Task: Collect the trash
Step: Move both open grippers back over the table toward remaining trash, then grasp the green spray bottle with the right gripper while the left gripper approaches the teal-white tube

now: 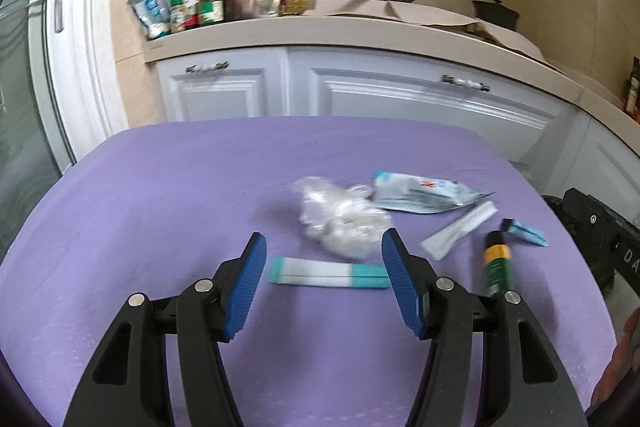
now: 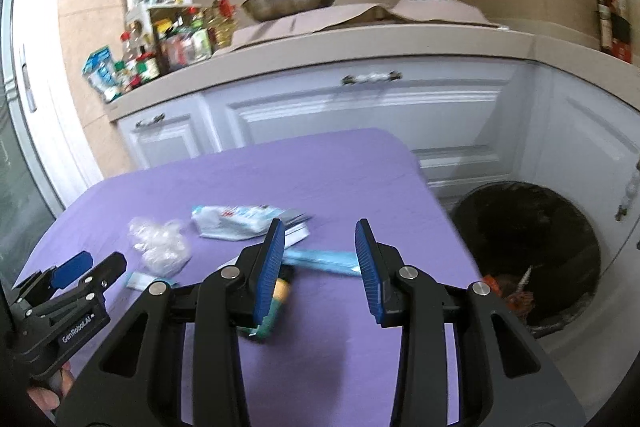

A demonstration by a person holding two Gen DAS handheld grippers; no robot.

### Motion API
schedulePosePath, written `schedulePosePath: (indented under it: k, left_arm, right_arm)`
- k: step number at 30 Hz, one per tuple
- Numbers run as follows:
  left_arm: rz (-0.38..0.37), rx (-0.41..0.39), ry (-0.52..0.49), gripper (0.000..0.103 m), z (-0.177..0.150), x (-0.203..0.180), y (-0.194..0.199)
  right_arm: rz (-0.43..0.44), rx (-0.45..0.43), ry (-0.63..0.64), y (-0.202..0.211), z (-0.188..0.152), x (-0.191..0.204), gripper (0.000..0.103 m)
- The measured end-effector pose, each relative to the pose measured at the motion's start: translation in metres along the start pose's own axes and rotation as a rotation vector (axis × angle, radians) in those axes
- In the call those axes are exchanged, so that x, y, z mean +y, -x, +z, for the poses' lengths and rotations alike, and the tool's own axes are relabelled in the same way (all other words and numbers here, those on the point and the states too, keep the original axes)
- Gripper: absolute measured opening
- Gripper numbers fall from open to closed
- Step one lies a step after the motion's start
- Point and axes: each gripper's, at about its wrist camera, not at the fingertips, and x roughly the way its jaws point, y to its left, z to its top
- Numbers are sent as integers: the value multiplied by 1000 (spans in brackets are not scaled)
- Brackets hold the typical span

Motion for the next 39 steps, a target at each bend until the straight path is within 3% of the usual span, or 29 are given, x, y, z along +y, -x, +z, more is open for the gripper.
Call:
schedulePosePath:
  k: [11,24,30,39]
  left_arm:
    - [4,51,30,60,-6,31,-10]
    - [-22,92,17,66,-10,35,-12]
    - [-34,92,6,68,-9,27,-11]
    - [-58,101,-33,68,-11,7,-16]
  right_arm:
    - [21,137,32,-26,-22,40,36]
    - [27,314,-12,-57,-35,36,36]
    - [34,318,-15,-54,-37,31,24]
    - [53,261,10,-34,-35,24,23]
